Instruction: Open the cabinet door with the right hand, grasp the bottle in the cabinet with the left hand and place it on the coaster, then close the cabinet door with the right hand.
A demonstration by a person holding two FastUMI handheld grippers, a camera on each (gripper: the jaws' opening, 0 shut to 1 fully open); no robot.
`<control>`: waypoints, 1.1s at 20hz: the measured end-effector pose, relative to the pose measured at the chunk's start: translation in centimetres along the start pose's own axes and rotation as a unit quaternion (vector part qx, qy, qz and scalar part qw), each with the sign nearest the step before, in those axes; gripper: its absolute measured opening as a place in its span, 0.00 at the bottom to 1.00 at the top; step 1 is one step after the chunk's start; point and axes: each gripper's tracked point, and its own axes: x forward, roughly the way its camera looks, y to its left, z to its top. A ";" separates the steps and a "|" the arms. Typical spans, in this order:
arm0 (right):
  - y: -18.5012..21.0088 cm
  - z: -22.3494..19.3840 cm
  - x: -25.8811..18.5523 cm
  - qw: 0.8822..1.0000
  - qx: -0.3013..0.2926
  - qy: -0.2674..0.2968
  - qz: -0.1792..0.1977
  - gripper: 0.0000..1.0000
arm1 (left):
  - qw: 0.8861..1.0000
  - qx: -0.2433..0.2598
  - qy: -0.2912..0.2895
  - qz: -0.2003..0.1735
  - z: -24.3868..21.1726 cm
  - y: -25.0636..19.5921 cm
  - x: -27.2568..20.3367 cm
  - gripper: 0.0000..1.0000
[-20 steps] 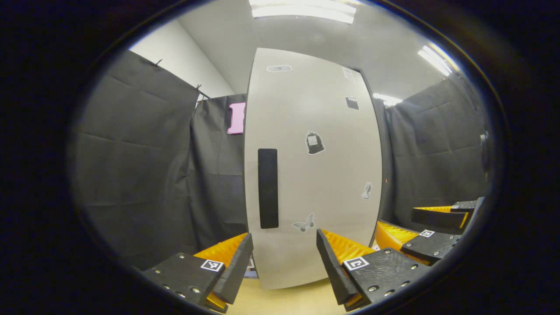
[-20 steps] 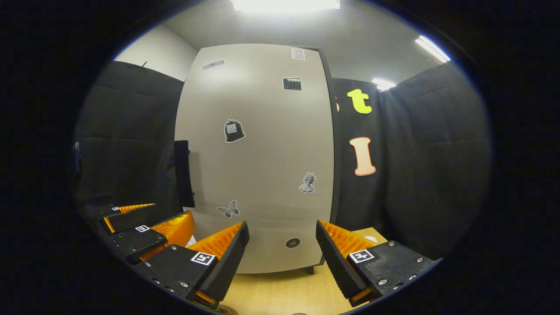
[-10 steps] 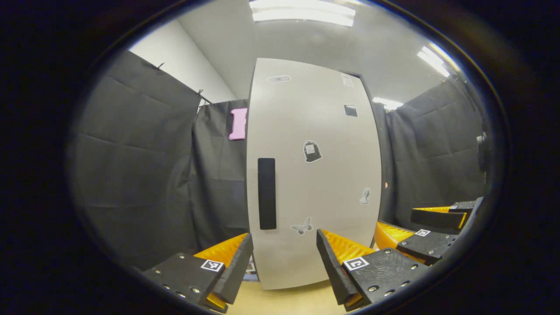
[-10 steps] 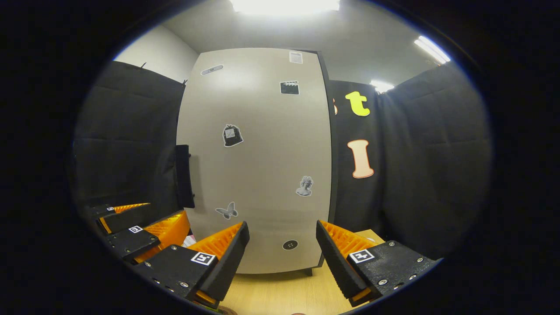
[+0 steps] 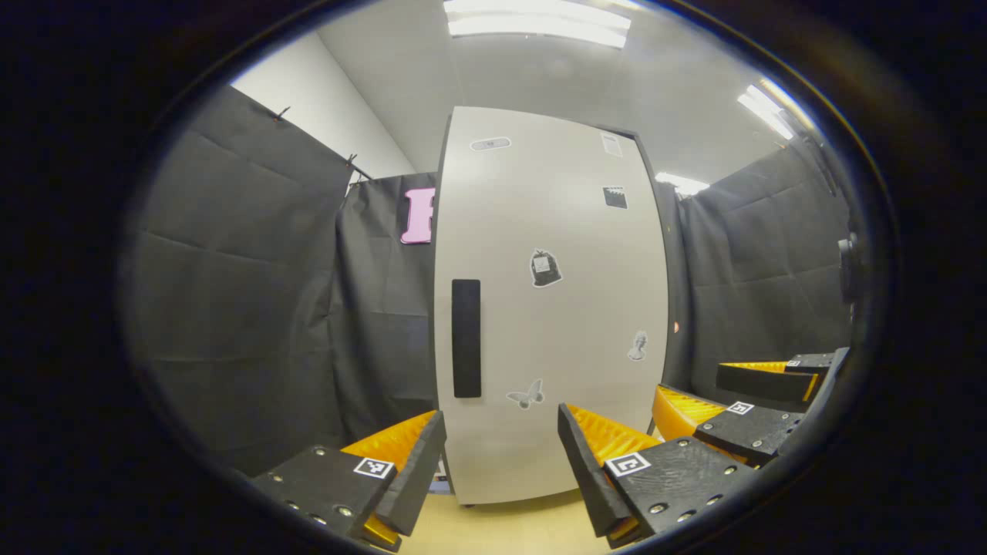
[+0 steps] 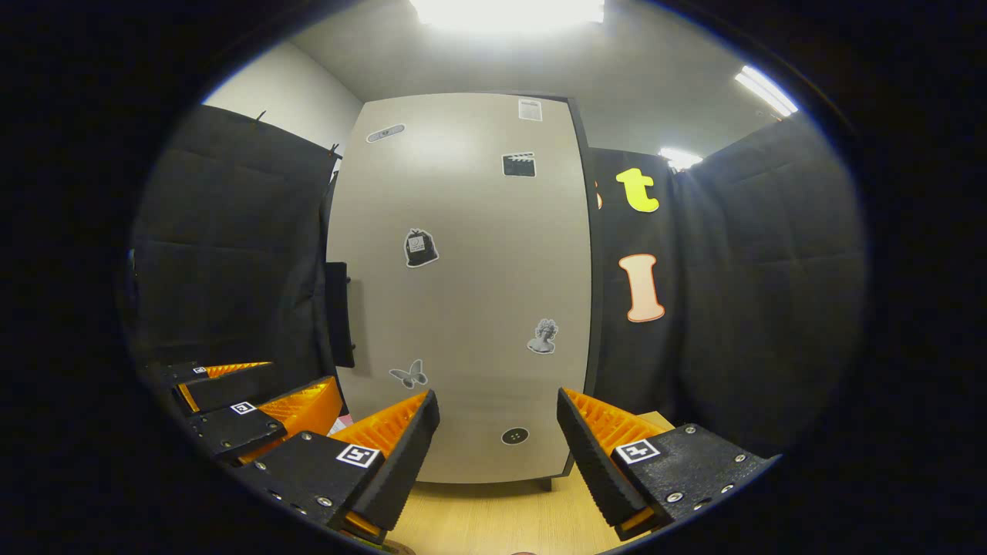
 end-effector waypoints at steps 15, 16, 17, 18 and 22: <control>-0.8 -0.3 -0.5 1.000 0.014 0.000 -0.015 0.95 | 1.000 -0.001 -0.012 -0.006 0.8 0.0 0.0 0.85; -0.8 -0.1 -0.5 1.000 0.019 -0.003 -0.016 0.95 | 1.000 0.000 -0.012 -0.007 0.8 0.0 0.0 0.85; -0.8 -0.1 -0.6 1.000 0.018 -0.003 -0.017 0.95 | 1.000 0.002 -0.012 -0.006 0.7 0.0 -0.1 0.85; -1.0 -0.2 -0.7 1.000 0.015 -0.003 -0.019 0.95 | 1.000 0.003 -0.011 -0.005 0.6 0.0 0.0 0.92; -1.0 -0.3 -0.7 1.000 0.016 -0.001 -0.018 0.95 | 1.000 0.004 -0.006 0.005 0.3 0.7 -0.1 0.92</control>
